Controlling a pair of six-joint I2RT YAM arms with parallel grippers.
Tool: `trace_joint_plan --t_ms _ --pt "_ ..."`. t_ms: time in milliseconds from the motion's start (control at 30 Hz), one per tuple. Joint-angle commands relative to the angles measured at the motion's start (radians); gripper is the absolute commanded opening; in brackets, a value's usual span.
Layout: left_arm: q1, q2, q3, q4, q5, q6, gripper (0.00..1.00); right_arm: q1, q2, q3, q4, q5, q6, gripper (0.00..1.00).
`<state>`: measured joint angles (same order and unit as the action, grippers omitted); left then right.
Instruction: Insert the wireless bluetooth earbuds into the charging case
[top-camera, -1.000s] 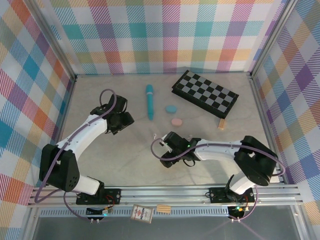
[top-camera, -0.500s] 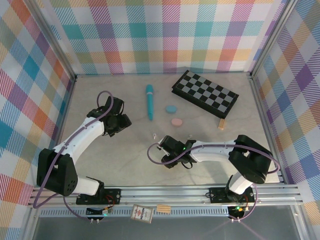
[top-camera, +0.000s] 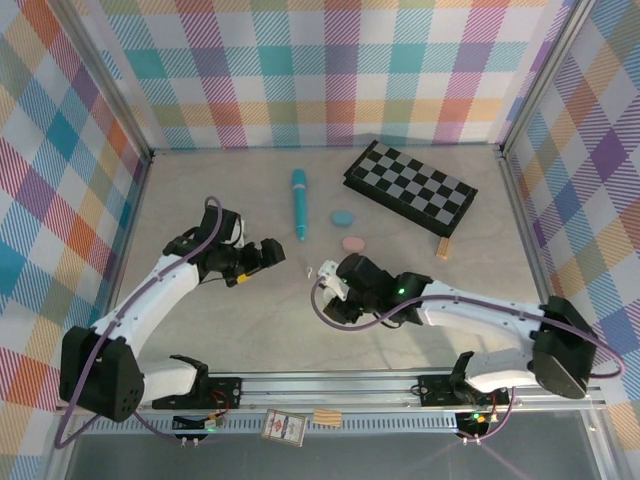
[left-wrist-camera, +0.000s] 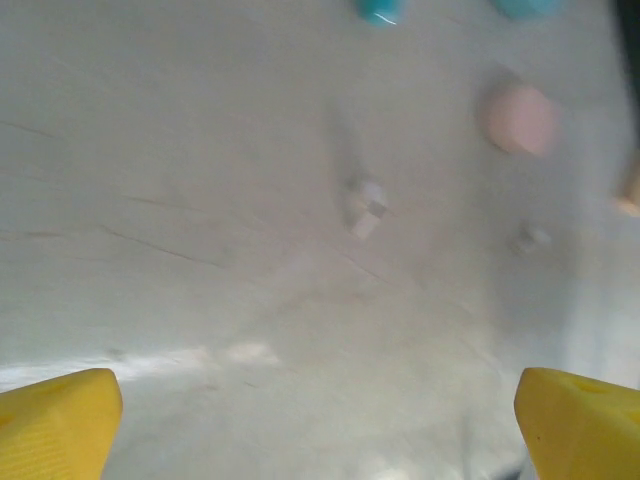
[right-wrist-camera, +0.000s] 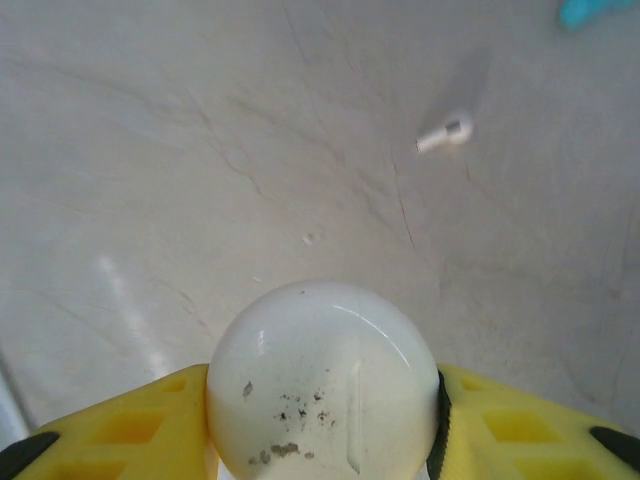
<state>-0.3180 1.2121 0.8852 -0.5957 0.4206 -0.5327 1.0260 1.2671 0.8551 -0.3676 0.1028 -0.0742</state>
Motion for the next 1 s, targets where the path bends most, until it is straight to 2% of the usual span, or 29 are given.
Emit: trace_joint_plan --t_ms 0,100,233,367,633,767,867,967 --pt "-0.009 -0.048 -0.05 0.145 0.328 0.001 0.99 -0.033 -0.071 0.058 -0.067 -0.147 -0.122 0.49" --pt "-0.068 -0.029 -0.058 0.18 0.395 -0.004 0.96 -0.042 -0.102 0.114 -0.125 -0.193 -0.168 0.49" --pt "-0.192 0.018 -0.089 0.386 0.484 -0.109 0.9 -0.042 -0.118 0.17 -0.18 -0.19 -0.231 0.48" --pt "-0.249 0.023 -0.08 0.442 0.487 -0.138 0.86 -0.044 -0.124 0.195 -0.204 -0.199 -0.263 0.48" --pt "-0.253 -0.003 -0.057 0.405 0.449 -0.132 0.84 -0.06 -0.111 0.203 -0.191 -0.209 -0.271 0.46" --pt "-0.226 -0.027 -0.028 0.295 0.339 -0.075 0.84 -0.066 -0.113 0.192 -0.193 -0.2 -0.268 0.46" --pt "-0.17 -0.04 -0.048 0.309 0.346 -0.083 0.84 -0.069 -0.115 0.18 -0.192 -0.199 -0.261 0.46" --pt "-0.165 -0.044 -0.052 0.352 0.367 -0.094 0.85 -0.069 -0.108 0.176 -0.19 -0.201 -0.258 0.46"
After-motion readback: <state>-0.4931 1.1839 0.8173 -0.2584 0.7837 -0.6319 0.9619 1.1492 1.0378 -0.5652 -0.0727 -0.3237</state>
